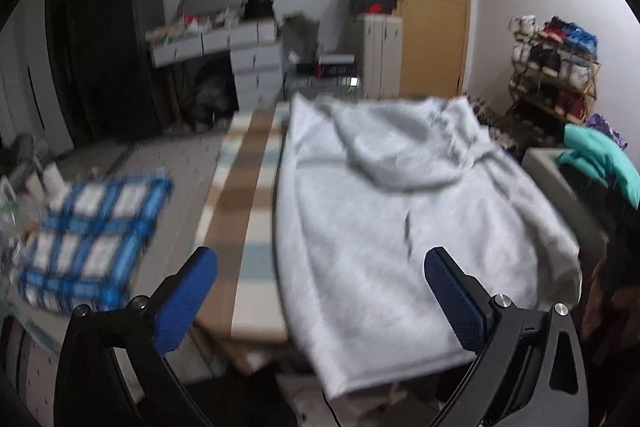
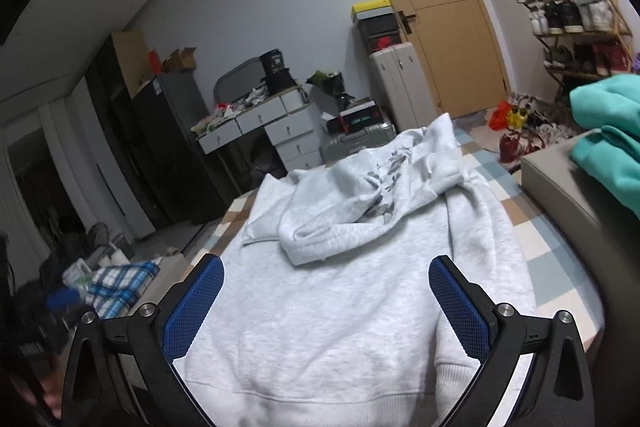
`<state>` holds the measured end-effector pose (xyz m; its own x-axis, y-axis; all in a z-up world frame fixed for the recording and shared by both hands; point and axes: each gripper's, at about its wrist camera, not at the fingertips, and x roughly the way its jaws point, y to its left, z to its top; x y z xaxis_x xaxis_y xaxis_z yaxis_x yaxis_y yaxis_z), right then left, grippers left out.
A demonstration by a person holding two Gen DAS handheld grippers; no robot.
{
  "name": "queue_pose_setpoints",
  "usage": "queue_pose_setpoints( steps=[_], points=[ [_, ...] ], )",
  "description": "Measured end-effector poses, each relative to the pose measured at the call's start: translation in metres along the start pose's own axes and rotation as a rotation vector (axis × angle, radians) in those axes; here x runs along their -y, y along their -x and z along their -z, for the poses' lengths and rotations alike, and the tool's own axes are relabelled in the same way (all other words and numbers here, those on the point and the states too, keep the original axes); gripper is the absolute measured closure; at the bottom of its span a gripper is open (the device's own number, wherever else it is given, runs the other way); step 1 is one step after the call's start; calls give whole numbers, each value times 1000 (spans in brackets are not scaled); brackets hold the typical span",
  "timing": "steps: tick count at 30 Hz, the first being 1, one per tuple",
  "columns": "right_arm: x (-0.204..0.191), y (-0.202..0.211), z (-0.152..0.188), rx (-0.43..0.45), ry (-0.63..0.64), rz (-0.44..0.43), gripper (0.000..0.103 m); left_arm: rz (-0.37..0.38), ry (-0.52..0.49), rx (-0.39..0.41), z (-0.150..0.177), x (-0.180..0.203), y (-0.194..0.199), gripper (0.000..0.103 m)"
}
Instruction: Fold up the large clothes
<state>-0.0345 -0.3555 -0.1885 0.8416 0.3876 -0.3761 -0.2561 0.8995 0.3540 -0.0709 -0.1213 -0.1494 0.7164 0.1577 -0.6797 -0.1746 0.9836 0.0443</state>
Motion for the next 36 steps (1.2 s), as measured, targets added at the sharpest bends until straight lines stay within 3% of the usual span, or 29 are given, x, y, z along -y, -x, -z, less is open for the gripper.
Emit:
queue_pose_setpoints(
  steps=[6,7,12,16,17,18,20,24,29,33,36],
  points=[
    [-5,-2,2,-9,23,-26,0,6,31,-184,36,-27,-34,2],
    [-7,-1,2,-7,30,-37,0,92,14,-112,39,-26,-39,2],
    [-14,6,5,14,77,-50,0,159,20,-250,50,-8,-69,2],
    [-19,6,8,-4,114,-62,0,156,-2,-292,59,12,-86,2],
    [-19,6,8,-5,118,-65,0,169,-10,-289,62,15,-89,13],
    [-20,5,8,-6,121,-70,0,176,-22,-308,64,17,-92,50],
    [-23,5,9,-6,127,-76,0,151,-26,-380,69,18,-105,94],
    [-29,5,11,-12,153,-77,0,203,64,-411,69,1,-109,99],
    [-33,4,13,-17,171,-76,0,171,25,-360,72,-3,-87,101],
    [-30,2,12,-24,151,-62,0,3,2,-283,77,-17,-64,103],
    [-25,1,10,-28,125,-66,0,75,75,-292,79,-32,-56,103]
  ],
)
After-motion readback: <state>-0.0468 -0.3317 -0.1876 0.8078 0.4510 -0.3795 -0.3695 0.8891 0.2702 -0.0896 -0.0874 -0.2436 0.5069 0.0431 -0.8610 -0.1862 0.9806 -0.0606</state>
